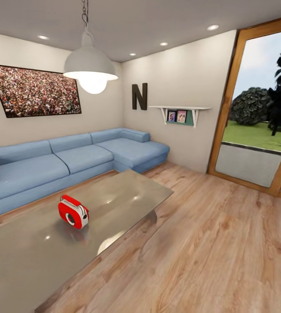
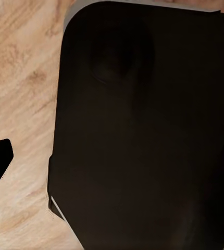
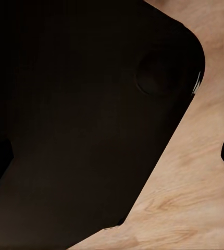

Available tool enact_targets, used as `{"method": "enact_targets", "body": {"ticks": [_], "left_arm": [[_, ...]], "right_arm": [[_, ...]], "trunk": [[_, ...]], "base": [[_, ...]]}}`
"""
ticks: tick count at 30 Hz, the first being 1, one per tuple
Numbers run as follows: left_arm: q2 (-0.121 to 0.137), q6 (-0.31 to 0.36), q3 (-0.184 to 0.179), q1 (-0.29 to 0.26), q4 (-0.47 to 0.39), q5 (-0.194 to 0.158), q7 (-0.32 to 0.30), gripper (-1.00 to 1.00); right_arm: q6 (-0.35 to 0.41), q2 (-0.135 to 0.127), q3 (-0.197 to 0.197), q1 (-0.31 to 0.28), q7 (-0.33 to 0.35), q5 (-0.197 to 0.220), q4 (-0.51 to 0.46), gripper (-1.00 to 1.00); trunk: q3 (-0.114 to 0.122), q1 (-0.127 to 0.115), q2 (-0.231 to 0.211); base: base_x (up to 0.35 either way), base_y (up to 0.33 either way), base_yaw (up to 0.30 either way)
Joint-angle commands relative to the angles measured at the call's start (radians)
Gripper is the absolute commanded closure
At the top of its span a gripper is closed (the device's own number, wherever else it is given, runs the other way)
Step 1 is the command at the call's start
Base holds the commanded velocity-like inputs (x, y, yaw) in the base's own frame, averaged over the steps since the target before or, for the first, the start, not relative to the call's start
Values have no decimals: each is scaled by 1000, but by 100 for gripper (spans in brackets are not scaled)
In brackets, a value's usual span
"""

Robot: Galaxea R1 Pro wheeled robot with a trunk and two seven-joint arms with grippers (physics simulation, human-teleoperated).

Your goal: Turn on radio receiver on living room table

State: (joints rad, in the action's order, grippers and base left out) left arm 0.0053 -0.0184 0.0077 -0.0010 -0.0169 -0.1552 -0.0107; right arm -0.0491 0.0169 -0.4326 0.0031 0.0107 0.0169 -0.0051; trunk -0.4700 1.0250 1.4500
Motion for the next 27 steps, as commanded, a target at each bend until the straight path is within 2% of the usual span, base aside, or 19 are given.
{"method": "enact_targets", "body": {"ticks": [1,27], "left_arm": [[0,0,0,0,0,0,0,-100],[7,2,1,0,0,-4,0,-100]], "right_arm": [[0,0,0,0,0,0,0,-100],[0,0,0,0,0,0,0,-100]], "trunk": [[0,0,0],[0,0,0]], "base": [[329,-37,0],[330,-3,0]]}}
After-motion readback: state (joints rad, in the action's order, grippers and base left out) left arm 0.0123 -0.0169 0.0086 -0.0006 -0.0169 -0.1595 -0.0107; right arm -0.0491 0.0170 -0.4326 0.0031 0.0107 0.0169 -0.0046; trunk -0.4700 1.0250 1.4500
